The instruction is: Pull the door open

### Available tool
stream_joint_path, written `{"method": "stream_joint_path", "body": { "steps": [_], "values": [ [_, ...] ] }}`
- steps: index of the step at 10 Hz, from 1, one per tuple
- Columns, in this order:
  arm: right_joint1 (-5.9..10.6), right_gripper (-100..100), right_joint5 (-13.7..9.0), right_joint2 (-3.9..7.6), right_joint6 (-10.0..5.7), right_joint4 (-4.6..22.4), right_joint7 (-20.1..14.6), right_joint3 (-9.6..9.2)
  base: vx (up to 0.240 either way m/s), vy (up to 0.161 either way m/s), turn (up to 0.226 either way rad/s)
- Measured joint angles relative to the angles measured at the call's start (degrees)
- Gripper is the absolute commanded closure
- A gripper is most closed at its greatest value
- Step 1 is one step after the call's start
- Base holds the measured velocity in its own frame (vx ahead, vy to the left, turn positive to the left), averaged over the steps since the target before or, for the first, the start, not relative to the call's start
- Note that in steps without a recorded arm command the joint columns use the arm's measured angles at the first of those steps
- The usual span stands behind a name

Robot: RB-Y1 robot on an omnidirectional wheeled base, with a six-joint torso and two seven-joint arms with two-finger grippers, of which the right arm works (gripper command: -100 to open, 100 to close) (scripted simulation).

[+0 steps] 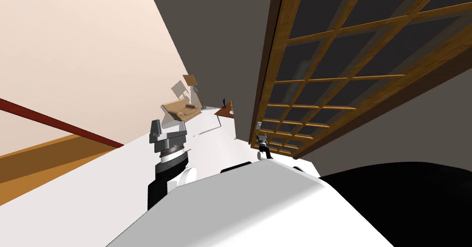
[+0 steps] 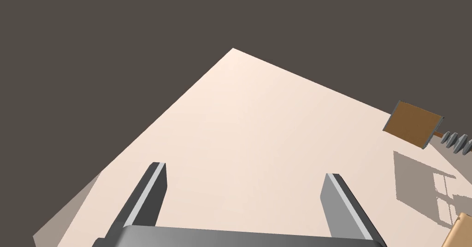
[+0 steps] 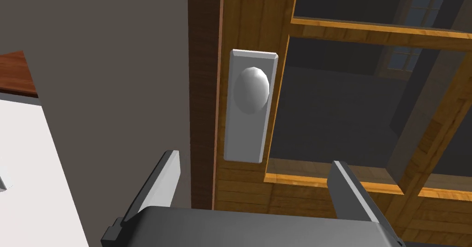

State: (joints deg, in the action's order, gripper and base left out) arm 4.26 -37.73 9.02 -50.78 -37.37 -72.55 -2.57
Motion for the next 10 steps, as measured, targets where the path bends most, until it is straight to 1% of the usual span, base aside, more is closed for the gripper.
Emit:
{"method": "stream_joint_path", "body": {
  "steps": [1, 2, 3, 4, 5, 6, 7, 8, 9, 10],
  "values": [
    [0.01, -100, -0.05, -0.02, 0.01, 0.00, -0.29, -0.02, 0.149, -0.014, 0.079],
    [-0.24, -100, -0.19, 0.97, -0.09, 0.46, -1.16, 0.01, 0.213, -0.011, 0.079],
    [-1.06, -100, -0.33, 1.58, 0.05, -0.28, -1.78, 0.10, 0.190, -0.012, 0.051],
    [-0.59, -100, -0.37, 2.37, -0.46, 1.30, -2.90, 0.03, 0.197, 0.011, 0.070],
    [-0.89, -100, -0.52, 3.22, -0.73, 1.61, -3.93, 0.07, 0.207, -0.012, 0.066],
    [-2.18, -100, -0.72, 4.35, -0.34, 0.39, -4.78, 0.18, 0.172, -0.031, 0.038],
    [-2.24, -100, -0.73, 5.07, -0.69, 1.30, -5.86, 0.07, 0.182, -0.027, 0.081],
    [-2.21, -100, -0.72, 6.14, -1.56, 2.94, -7.52, -0.12, 0.208, -0.014, 0.069],
    [-2.44, -100, -0.86, 7.16, -1.89, 3.46, -8.81, -0.08, 0.133, -0.010, 0.018],
    [-2.94, -100, -0.92, 7.61, -1.93, 3.21, -9.39, -0.07, 0.041, -0.006, -0.008]
  ]
}}
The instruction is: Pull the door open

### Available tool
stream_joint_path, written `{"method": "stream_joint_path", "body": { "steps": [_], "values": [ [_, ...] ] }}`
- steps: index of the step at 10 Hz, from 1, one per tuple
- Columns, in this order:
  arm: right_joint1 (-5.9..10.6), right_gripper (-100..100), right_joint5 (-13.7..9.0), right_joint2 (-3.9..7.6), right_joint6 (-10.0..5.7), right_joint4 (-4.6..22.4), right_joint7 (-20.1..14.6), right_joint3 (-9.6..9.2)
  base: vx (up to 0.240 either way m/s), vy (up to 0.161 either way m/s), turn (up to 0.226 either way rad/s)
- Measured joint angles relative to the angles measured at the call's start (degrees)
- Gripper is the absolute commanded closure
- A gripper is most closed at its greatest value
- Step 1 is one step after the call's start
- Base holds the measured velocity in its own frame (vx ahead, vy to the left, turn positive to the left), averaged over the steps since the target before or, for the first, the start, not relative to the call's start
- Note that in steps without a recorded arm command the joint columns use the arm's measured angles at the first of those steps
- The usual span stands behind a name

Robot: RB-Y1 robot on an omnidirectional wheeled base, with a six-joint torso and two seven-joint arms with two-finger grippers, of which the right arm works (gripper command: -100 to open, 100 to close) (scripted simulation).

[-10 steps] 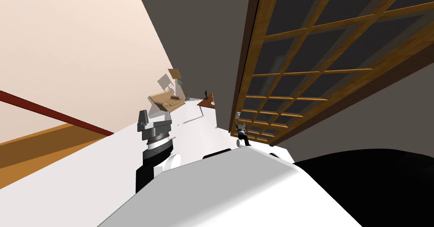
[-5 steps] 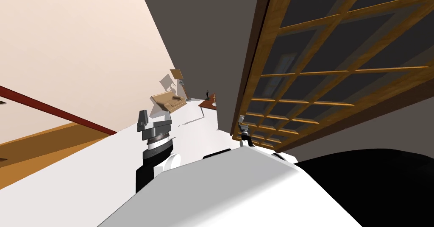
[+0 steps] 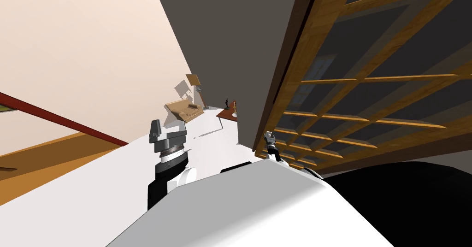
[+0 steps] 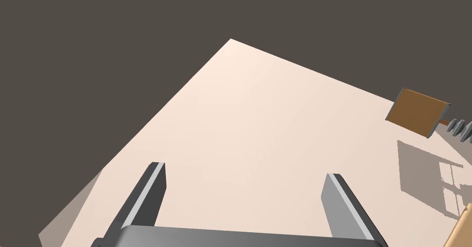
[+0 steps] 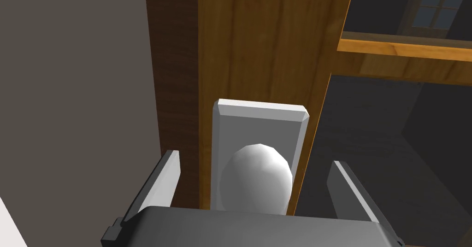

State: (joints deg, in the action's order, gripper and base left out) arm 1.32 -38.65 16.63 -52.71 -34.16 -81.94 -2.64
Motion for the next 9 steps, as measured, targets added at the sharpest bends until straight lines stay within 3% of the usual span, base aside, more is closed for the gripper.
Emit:
{"method": "stream_joint_path", "body": {
  "steps": [1, 6, 9],
  "values": [
    [-0.07, 100, -0.01, 0.04, -0.05, -0.05, -0.08, 0.01, 0.000, 0.000, 0.000],
    [-0.02, 100, 0.01, -0.01, 0.10, 0.05, 0.04, -0.02, -0.008, 0.000, 0.002],
    [0.14, 100, 0.51, 0.63, -0.02, -0.14, -0.92, -0.86, -0.179, 0.005, 0.058]
  ]
}}
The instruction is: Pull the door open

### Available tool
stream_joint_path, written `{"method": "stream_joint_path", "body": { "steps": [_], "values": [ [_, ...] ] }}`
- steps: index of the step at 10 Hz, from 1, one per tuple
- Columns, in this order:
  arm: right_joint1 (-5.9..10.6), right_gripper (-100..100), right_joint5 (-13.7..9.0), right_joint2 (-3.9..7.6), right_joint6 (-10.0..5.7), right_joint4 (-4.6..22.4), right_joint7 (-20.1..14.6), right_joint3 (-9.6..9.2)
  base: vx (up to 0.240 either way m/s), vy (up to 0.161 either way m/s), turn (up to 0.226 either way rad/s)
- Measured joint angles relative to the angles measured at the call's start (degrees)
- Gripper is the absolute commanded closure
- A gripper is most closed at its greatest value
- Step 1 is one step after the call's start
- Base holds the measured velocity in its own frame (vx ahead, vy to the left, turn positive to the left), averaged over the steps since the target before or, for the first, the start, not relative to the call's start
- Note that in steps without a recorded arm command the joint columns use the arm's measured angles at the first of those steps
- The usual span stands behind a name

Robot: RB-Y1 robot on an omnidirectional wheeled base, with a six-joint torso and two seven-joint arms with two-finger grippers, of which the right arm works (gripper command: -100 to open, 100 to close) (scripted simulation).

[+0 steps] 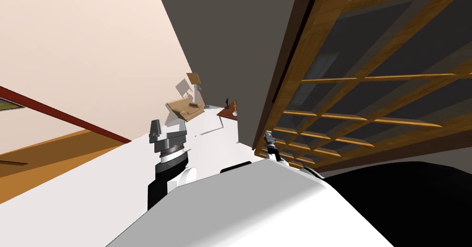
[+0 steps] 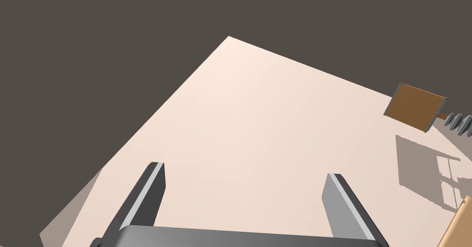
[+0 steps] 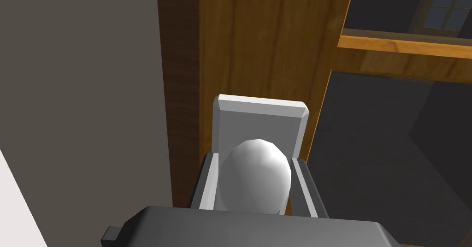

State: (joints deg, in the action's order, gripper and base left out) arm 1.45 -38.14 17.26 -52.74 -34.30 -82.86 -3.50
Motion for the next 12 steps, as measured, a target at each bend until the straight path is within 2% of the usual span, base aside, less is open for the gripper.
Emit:
{"method": "stream_joint_path", "body": {
  "steps": [3, 4, 6, 8, 12],
  "values": [
    [-1.05, 100, 0.93, 0.24, 1.15, -2.02, -0.87, -1.81, -0.206, 0.003, 0.060],
    [-0.56, 100, 1.35, 0.56, 0.94, -1.28, -1.76, -2.54, -0.250, 0.043, 0.059],
    [-0.92, 100, 2.09, 1.04, 1.15, -2.33, -2.86, -3.89, -0.283, -0.030, 0.068],
    [-0.77, 100, 2.68, 0.92, 1.20, -1.83, -3.73, -5.01, -0.146, -0.014, 0.067],
    [-1.79, 100, 4.27, 2.51, 0.59, -3.27, -6.20, -7.95, -0.261, -0.020, 0.090]
  ]
}}
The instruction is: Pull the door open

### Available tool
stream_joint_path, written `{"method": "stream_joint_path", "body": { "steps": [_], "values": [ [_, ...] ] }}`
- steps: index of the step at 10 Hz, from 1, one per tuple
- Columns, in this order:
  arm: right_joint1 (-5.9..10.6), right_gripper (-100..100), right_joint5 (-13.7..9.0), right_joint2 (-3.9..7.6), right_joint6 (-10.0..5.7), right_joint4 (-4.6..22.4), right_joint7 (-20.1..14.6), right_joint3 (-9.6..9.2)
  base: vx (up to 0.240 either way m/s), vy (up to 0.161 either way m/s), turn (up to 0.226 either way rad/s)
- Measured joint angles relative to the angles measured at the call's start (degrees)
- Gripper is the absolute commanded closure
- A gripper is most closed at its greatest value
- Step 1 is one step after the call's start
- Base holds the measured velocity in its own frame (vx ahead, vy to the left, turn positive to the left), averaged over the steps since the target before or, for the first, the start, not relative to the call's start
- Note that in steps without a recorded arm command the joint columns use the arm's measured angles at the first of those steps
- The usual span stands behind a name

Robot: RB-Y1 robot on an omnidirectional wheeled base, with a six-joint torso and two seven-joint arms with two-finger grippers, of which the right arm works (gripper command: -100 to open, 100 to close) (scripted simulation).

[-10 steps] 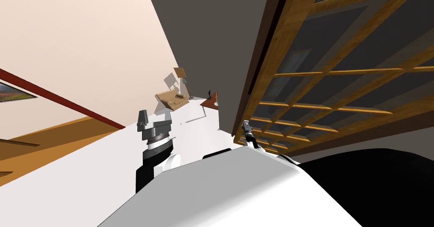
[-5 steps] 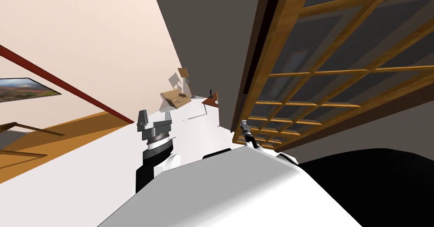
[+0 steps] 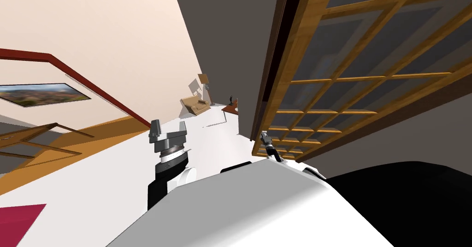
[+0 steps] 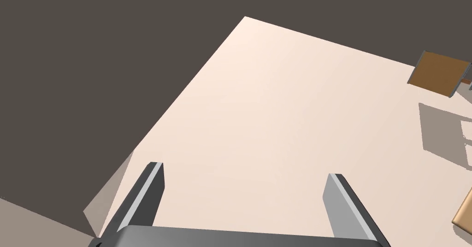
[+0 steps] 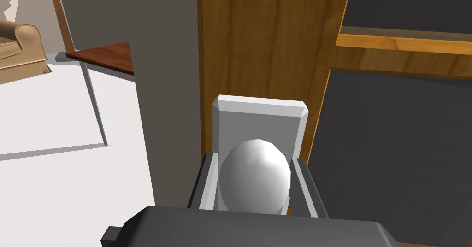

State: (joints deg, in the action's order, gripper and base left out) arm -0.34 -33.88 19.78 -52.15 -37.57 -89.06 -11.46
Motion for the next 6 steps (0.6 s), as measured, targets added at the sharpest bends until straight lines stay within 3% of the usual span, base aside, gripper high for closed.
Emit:
{"method": "stream_joint_path", "body": {
  "steps": [2, 3, 4, 6],
  "values": [
    [-0.60, 100, 0.98, 1.22, -0.59, -0.30, -1.82, -1.80, -0.252, -0.008, 0.081],
    [-0.97, 100, 1.35, 1.58, -0.69, -0.58, -2.49, -2.53, -0.101, -0.010, 0.022],
    [-1.14, 100, 1.45, 1.47, -0.56, -0.52, -2.61, -2.76, -0.067, -0.003, -0.110],
    [-3.26, 100, 2.97, 2.56, -1.57, -2.80, -3.61, -4.86, -0.070, -0.002, -0.112]
  ]
}}
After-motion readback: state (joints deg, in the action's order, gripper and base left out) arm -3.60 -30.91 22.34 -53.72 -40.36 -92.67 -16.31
